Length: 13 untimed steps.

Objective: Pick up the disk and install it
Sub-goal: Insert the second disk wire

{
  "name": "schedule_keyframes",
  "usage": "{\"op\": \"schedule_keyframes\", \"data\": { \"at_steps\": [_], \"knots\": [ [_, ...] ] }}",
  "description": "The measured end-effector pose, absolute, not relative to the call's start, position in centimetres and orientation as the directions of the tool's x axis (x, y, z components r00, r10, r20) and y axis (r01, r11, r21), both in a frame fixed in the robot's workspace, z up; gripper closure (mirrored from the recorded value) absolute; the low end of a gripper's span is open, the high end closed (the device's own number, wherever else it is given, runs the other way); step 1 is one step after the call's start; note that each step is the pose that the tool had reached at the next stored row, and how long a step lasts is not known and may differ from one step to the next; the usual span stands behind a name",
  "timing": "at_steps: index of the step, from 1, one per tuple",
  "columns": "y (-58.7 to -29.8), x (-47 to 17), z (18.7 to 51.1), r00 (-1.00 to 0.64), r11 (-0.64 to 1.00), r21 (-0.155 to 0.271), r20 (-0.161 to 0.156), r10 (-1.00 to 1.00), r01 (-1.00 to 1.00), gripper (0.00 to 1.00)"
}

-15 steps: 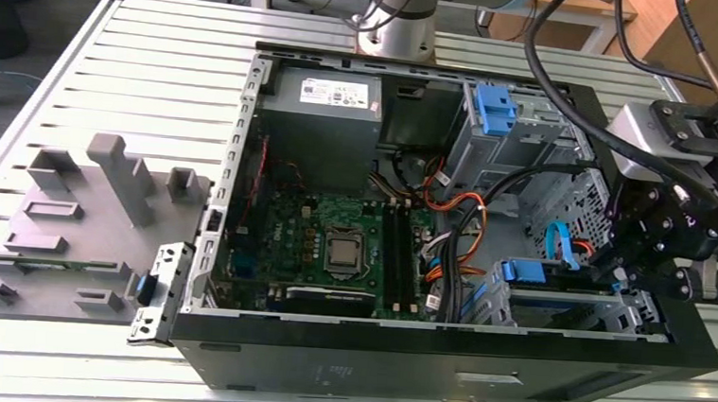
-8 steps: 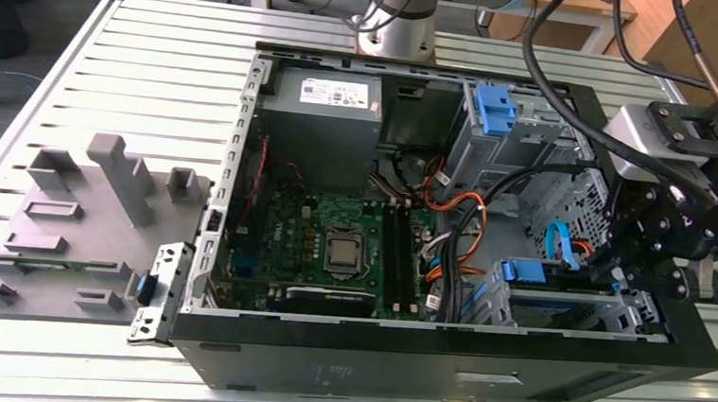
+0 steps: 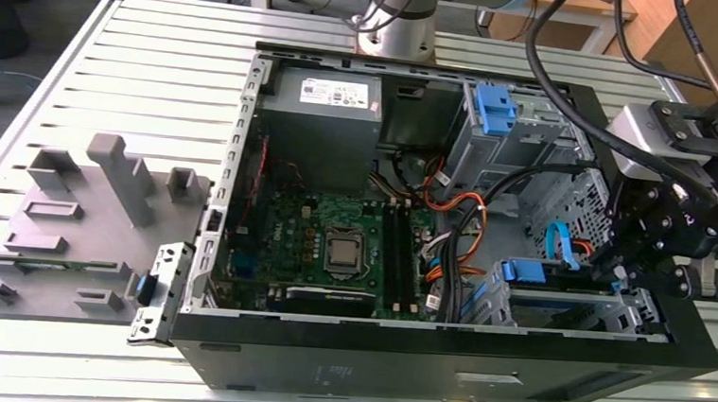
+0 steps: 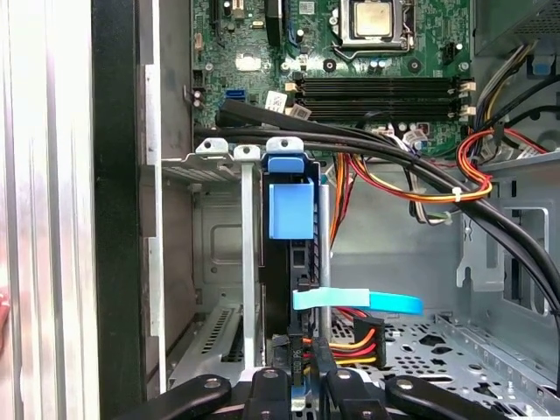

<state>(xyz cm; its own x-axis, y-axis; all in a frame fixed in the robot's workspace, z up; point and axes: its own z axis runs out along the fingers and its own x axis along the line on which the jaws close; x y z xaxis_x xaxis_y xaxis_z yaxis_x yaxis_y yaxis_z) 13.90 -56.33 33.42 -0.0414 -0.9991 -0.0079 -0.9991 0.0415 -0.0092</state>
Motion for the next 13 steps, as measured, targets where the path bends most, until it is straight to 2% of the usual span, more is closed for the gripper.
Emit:
{"op": "schedule_keyframes", "data": {
  "at_steps": [5,6,7,13],
  "knots": [
    [-56.32,13.91,33.41,-0.041,0.041,-0.009,-0.008,-0.999,-0.999,0.76],
    [-56.32,13.91,33.42,-0.041,0.041,-0.009,-0.008,-0.999,-0.999,0.78],
    [-56.32,13.91,33.42,-0.041,0.041,-0.009,-0.008,-0.999,-0.999,0.84],
    [-56.31,13.91,33.41,-0.041,0.041,-0.009,-0.008,-0.999,-0.999,0.84]
  ]
}}
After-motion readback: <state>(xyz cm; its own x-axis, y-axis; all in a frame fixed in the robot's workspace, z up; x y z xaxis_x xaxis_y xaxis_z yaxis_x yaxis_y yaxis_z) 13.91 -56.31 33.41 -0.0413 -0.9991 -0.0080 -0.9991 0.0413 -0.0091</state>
